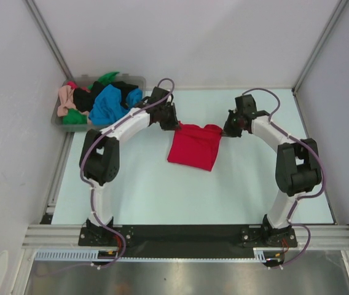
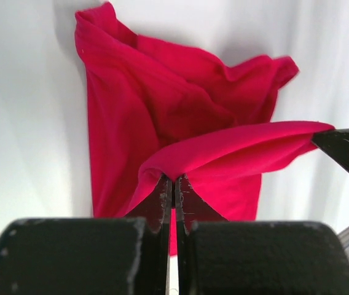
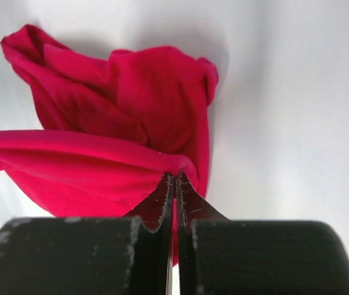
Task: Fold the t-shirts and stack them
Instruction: Fold the tshirt
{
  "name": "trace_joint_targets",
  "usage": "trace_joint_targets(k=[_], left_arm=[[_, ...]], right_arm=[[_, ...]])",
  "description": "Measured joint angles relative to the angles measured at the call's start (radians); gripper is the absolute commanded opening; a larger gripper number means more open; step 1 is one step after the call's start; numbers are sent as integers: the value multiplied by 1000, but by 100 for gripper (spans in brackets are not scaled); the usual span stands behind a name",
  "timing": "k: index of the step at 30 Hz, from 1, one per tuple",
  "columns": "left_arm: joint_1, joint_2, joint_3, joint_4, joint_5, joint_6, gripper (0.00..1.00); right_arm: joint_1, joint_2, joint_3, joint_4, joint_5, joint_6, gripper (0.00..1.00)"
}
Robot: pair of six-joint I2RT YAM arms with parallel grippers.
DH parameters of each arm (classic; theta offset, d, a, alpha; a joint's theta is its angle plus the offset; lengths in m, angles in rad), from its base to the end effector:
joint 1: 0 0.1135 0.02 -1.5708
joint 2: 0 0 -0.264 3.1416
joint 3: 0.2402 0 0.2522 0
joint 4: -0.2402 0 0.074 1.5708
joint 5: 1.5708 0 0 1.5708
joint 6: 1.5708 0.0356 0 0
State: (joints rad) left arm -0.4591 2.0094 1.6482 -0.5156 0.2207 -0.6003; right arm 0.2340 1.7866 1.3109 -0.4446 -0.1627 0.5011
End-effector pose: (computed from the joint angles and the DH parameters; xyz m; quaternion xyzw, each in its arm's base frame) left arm 0.4018 -0.2073 0.2385 -0.0286 0.9350 -0.2602 0.2394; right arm 0.3759 0.0955 0.2257 0.1000 0.9395 0.1863 0.2696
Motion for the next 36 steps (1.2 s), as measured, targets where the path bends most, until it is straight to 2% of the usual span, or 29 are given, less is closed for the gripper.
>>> trace_joint_targets(k=[2, 3, 4, 5, 6, 7, 8, 9, 10, 12, 13, 17, 18, 22, 26, 29, 30, 32, 33, 36], left_arm=[[4, 38, 27, 2, 2, 0, 0], [6, 57, 43, 3, 2, 2, 0], [9, 77, 63, 4, 2, 4, 5], [11, 90, 77, 6, 2, 6, 14], [14, 106, 98, 3, 0, 12, 29], [18, 121, 118, -2, -4, 23, 64], [23, 132, 136, -6, -6, 33, 72], [28, 140, 161, -19, -9, 38, 75], [34, 149, 204, -42, -17, 52, 77], [42, 143, 241, -57, -29, 76, 78], [44, 127, 249, -56, -32, 90, 78], [42, -31, 175, -66, -39, 125, 82], [35, -96, 126, -62, -44, 131, 90], [0, -436, -177, 1, -65, 121, 96], [-9, -719, -468, 64, -60, 84, 92], [-10, -800, -629, 179, -37, 44, 84], [-16, -808, -682, 225, -30, 29, 79], [-34, -806, -780, 335, -23, 0, 74], [-51, -797, -829, 391, -19, -13, 65], [-99, -747, -930, 554, -16, -57, 51]], right_arm=[[-8, 27, 26, -3, 0, -6, 2], [-11, 43, 46, -3, -2, -10, 11], [-15, 61, 66, -1, -4, -14, 21], [-18, 74, 81, 2, -6, -20, 27], [-23, 93, 104, -2, -11, -31, 34], [-28, 112, 128, -3, -13, -40, 56], [-33, 129, 151, -4, -21, -45, 63], [-37, 141, 174, -13, -27, -61, 68], [-40, 150, 197, -22, -34, -75, 80], [-46, 152, 237, -44, -46, -97, 90], [-47, 145, 254, -55, -54, -100, 99], [-31, 61, 224, -61, -80, -101, 100], [-18, 25, 199, -58, -83, -92, 100], [108, -113, 80, -15, -86, -28, 100], [233, -114, 23, 82, -91, 32, 100], [232, -36, 20, 164, -112, 57, 85], [217, 1, 26, 191, -122, 64, 73], [185, 83, 50, 231, -154, 70, 59], [166, 132, 68, 252, -176, 79, 49], [124, 227, 90, 303, -228, 90, 41]])
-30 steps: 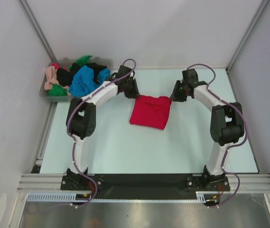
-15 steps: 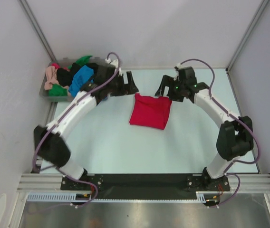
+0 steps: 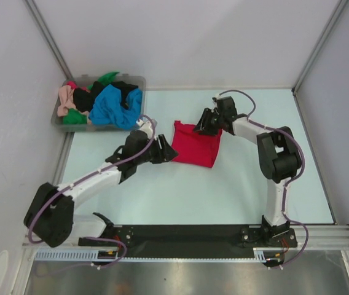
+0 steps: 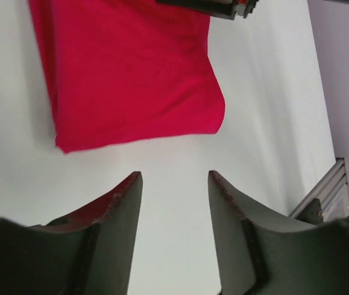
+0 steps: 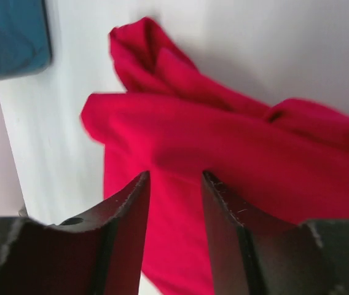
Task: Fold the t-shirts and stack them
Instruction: Fold the tshirt
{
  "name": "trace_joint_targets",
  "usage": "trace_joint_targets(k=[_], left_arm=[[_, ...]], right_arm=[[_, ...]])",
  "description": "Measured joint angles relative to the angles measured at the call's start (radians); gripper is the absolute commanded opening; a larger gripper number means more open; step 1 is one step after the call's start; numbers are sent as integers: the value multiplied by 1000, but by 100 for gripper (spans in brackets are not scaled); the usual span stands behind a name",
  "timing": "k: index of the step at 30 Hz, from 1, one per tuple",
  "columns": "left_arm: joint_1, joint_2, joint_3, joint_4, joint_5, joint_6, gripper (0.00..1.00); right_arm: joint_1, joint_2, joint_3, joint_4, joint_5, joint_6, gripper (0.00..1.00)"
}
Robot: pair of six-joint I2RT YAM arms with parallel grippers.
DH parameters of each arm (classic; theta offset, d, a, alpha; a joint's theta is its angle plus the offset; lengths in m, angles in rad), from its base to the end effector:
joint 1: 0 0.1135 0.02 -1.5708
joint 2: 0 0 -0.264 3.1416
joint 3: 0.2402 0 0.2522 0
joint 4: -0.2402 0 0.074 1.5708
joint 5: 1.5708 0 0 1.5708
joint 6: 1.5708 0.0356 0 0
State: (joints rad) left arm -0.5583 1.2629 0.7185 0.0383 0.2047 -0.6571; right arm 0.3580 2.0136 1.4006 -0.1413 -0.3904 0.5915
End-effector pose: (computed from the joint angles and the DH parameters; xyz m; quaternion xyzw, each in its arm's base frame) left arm 0.2301 -0.1523 0.2368 0.0095 0.8586 -0.3606 0.3642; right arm 0.4129 0.1689 0.1870 0.0284 0.9032 0.3364 0.2650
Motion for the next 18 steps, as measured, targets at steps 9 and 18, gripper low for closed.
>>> trace_joint_targets(k=[9, 18], left_arm=[[-26, 364, 65, 320, 0, -59, 42], [-43, 549, 140, 288, -20, -57, 36]], right_arm=[[-8, 106, 85, 48, -53, -34, 41], [-71, 202, 199, 3, -52, -60, 43]])
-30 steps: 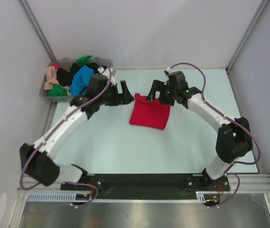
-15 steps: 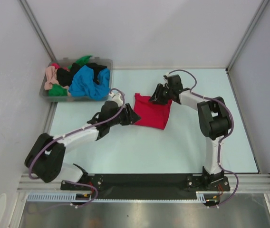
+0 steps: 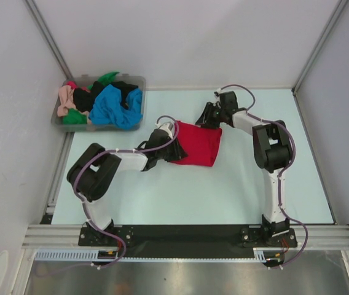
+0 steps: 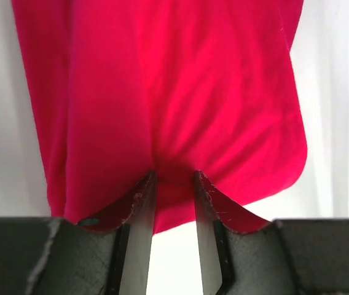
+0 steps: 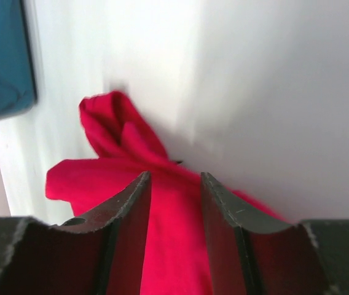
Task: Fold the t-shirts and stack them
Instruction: Fold the tshirt
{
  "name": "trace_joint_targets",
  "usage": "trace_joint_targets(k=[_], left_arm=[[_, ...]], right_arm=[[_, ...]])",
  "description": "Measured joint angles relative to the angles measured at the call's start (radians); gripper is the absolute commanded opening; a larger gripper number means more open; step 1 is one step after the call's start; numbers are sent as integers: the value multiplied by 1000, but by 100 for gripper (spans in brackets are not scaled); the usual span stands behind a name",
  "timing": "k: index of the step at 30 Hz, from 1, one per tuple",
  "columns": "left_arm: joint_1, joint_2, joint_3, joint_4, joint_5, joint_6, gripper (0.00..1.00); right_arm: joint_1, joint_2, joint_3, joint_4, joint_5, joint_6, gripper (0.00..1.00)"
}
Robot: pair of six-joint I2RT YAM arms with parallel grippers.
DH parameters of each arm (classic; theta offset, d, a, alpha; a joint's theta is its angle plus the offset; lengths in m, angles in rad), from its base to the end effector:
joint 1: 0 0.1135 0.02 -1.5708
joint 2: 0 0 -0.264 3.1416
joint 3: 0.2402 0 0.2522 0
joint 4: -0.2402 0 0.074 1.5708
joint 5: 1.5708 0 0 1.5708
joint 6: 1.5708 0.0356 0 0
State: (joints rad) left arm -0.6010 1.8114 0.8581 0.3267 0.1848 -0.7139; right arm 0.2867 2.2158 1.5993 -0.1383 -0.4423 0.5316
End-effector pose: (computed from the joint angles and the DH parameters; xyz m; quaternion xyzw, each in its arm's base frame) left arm 0.2948 -0.2101 0.1410 -0.0081 0.8878 -0.3418 0.3082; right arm 0.4663 0.1534 0.1590 0.0230 0.8995 0.3387 0.2751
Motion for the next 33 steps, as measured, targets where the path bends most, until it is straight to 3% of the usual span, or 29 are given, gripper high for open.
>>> trace_joint_targets(k=[5, 8, 11, 13, 17, 20, 25, 33], left_arm=[[-16, -39, -6, -56, -11, 38, 41], [-23, -93, 8, -135, -19, 80, 52], [-30, -152, 79, -233, -26, 121, 64], [-39, -183, 138, -269, -33, 141, 66], [-99, -233, 259, -325, -81, 175, 66], [-188, -235, 311, -369, -163, 192, 63], [-304, -171, 344, -480, -277, 192, 57], [-337, 18, 397, -600, -385, 193, 53]], right_arm=[[-29, 14, 98, -95, 0, -58, 56], [-24, 0, 175, -182, 12, -103, 65], [-11, -77, 179, -281, 68, -118, 66], [-6, -177, 124, -312, 111, -113, 65], [-8, -434, -103, -315, 162, -68, 58], [-21, -528, -245, -286, 166, -34, 55], [-34, -446, -311, -271, 161, -7, 52], [-34, -315, -285, -235, 160, -4, 47]])
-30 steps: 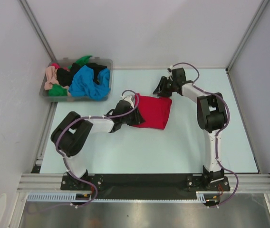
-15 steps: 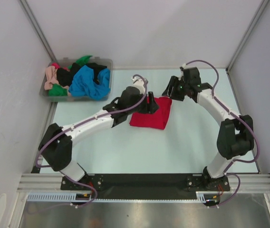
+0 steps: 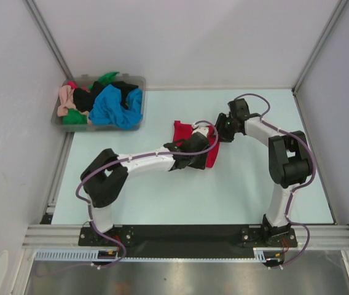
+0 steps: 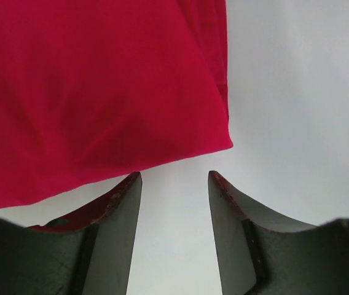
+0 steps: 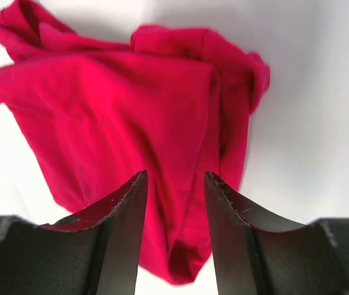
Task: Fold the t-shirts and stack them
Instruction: Fold the tshirt
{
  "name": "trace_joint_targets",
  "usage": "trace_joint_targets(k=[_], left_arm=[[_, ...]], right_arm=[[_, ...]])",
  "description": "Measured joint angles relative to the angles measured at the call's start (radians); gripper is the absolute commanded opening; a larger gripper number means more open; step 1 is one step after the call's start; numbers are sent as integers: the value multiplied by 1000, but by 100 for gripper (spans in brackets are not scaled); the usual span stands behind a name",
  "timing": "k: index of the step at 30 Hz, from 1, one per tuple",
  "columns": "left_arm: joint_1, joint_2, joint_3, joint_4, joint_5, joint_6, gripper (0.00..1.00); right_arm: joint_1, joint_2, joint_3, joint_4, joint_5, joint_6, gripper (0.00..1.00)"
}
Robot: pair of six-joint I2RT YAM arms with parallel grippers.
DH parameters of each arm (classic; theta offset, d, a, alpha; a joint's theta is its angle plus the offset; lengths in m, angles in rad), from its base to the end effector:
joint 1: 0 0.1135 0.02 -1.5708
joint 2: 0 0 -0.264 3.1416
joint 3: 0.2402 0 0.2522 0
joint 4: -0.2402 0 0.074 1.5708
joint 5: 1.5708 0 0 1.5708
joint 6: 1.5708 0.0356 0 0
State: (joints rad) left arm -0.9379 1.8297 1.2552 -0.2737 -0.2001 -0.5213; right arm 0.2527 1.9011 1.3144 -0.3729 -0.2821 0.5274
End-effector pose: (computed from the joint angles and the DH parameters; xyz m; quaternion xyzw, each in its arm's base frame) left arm 0.2410 -0.3166 0.2043 0.1579 0.9179 -0.1648 0.3245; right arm 0.3896 0.1108 0.1890 0.0874 0.9411 0.2373 0.2245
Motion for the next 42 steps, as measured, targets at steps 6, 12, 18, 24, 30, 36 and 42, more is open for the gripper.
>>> trace_joint_targets(k=[6, 12, 18, 24, 30, 36, 42], left_arm=[[-16, 55, 68, -18, -8, 12, 53], [-24, 91, 130, -21, -7, 27, 54], [-26, 175, 169, -34, -8, 34, 52], [-28, 219, 180, -57, -25, 52, 0], [-29, 216, 179, -55, -33, 60, 0], [-39, 184, 164, -42, -32, 61, 16], [-50, 140, 164, -85, -17, 76, 81]], right_arm=[[-1, 56, 39, 25, 5, -4, 40], [-7, 90, 57, 35, 8, -8, 10], [-11, 96, 71, 34, 8, -13, 0], [-15, 97, 100, 23, 8, -37, 0], [-36, 106, 131, -13, 3, -70, 0], [-51, 142, 170, -54, -15, -99, 8], [-57, 131, 185, -90, -31, -121, 87]])
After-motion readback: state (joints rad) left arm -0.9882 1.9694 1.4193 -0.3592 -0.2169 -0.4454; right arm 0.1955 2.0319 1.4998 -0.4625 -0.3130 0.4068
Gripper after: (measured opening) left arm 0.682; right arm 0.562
